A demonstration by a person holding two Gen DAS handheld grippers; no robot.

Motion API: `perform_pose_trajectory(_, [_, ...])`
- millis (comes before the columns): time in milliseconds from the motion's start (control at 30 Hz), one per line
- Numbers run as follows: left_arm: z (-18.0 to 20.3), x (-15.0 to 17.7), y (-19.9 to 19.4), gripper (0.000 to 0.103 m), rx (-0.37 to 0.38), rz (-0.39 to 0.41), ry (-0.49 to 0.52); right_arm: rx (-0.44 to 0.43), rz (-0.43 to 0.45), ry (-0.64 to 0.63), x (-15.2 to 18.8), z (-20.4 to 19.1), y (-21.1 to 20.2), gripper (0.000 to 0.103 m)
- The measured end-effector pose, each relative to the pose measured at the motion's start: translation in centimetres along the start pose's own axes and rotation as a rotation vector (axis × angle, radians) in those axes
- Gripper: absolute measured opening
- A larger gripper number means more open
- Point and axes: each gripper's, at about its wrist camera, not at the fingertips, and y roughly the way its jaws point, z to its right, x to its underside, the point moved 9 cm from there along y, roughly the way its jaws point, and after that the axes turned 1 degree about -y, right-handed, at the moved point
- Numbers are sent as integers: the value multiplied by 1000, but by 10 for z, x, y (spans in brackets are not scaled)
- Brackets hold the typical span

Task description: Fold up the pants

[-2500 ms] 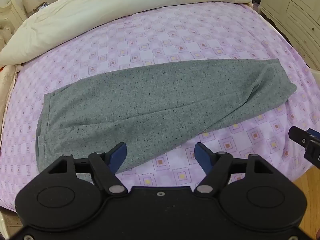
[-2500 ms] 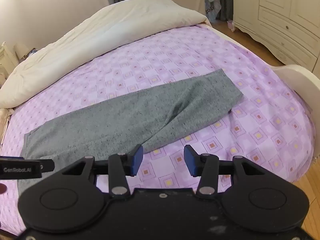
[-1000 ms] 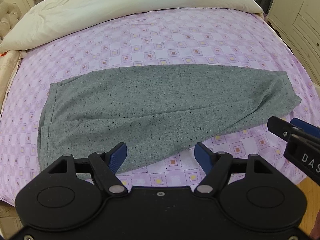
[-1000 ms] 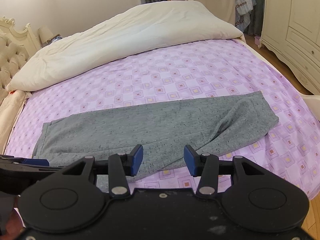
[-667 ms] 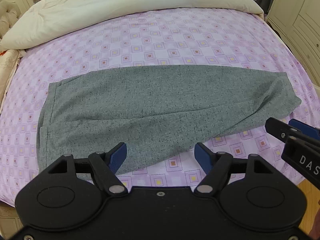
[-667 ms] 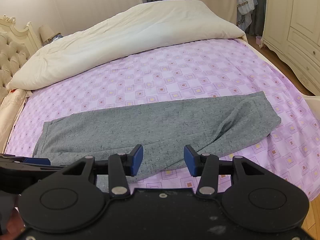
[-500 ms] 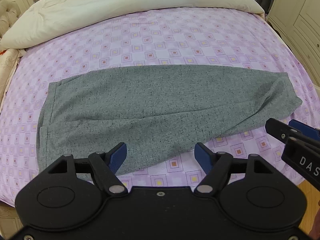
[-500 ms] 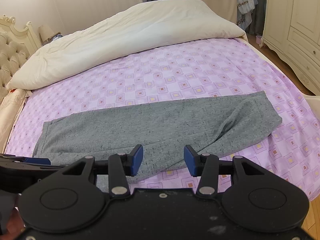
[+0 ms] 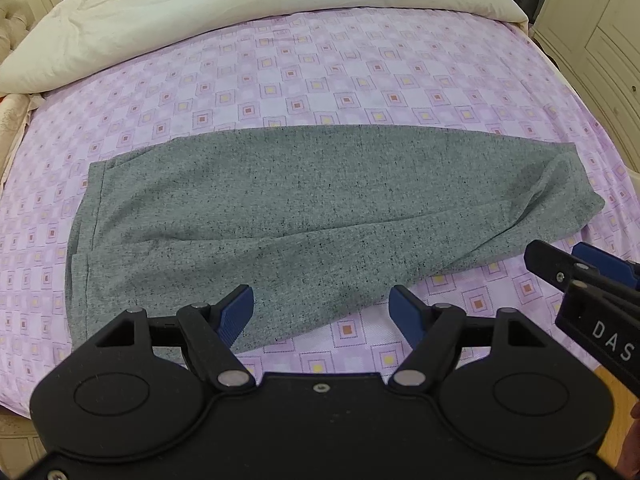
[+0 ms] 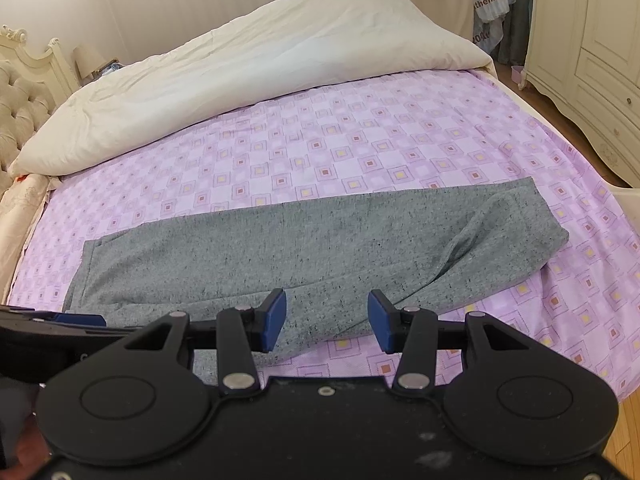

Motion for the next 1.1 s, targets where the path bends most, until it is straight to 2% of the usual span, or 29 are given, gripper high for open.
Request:
perform_pose_trajectory(667, [-4,1,9,76,42,-20,27,22,-12,8,3,-12,2,48])
perform_pose_trajectory(1100, [7,2,13,76,24,-36,46,10,-24,26,7,-6,4,48])
